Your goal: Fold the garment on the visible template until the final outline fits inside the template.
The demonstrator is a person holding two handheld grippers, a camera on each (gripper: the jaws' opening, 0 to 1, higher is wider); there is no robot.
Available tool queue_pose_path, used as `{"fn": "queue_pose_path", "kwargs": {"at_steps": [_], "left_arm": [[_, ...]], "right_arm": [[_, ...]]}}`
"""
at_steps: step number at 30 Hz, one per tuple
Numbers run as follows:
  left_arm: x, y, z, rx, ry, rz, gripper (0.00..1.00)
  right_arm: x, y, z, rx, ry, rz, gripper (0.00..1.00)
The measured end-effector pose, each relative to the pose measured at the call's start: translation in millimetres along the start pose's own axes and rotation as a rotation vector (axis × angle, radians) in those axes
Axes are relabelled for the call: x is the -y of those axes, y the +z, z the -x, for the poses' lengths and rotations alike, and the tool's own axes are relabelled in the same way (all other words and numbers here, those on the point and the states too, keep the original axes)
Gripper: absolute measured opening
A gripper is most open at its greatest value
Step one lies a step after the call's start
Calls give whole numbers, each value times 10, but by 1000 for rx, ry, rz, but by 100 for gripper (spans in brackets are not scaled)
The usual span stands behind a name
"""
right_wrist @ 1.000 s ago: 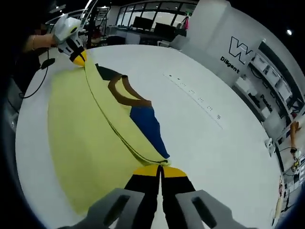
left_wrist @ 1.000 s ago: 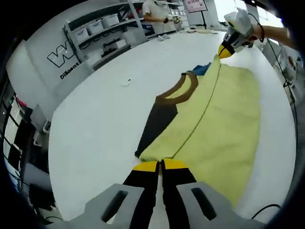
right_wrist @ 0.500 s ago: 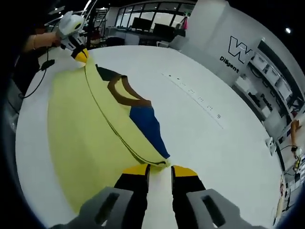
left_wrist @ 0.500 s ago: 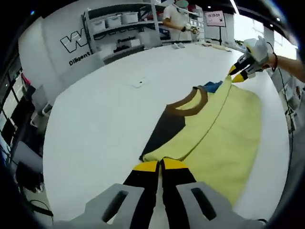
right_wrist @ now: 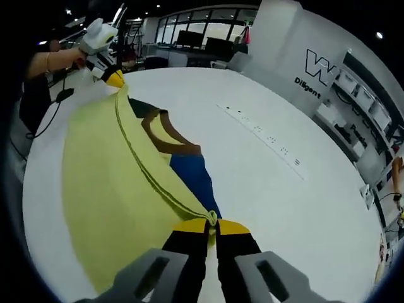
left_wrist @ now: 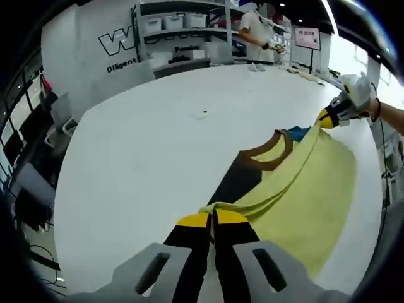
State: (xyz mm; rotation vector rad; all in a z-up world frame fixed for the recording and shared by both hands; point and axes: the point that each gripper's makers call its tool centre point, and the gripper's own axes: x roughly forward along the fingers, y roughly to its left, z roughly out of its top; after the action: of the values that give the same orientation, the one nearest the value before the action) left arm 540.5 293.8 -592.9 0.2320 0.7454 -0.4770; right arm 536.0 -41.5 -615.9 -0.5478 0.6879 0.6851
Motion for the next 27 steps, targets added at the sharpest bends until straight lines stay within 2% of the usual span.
{"fn": "queue_pose_path", "kwargs": {"at_steps": [2, 4, 7, 9, 12, 15, 17, 21, 23, 25, 27], "left_arm": [[-28, -1, 4, -5, 10, 17, 4], [-57, 11, 30, -8, 18, 45, 4], [-89, 18, 48, -23, 28, 98, 4], [-143, -28, 47, -67, 57, 162, 4], [-144, 66, 47, -45, 59, 230, 4], [-164, 159, 35, -38, 73, 241, 4], [-182, 189, 32, -39, 86, 250, 4], [-193, 222, 65, -38, 99, 261, 4], [-230, 180, 75, -59, 123, 295, 4], [-249, 189, 71, -54, 126, 327, 4], [-291, 177, 9, -44, 135, 400, 5]], "right_arm": [[25, 29, 32, 9, -4, -15, 0], [37, 102, 82, 43, -7, -67, 0], [82, 136, 125, 46, -12, -126, 0], [103, 150, 113, 48, -13, -139, 0], [117, 155, 75, 33, -25, -152, 0], [133, 133, 36, 5, -36, -144, 0], [165, 159, 53, 10, -46, -155, 0], [244, 286, 125, 48, -68, -189, 0], [269, 344, 110, 66, -68, -210, 0], [292, 368, 55, 70, -73, -227, 0], [299, 340, -18, 49, -78, -240, 0]]}}
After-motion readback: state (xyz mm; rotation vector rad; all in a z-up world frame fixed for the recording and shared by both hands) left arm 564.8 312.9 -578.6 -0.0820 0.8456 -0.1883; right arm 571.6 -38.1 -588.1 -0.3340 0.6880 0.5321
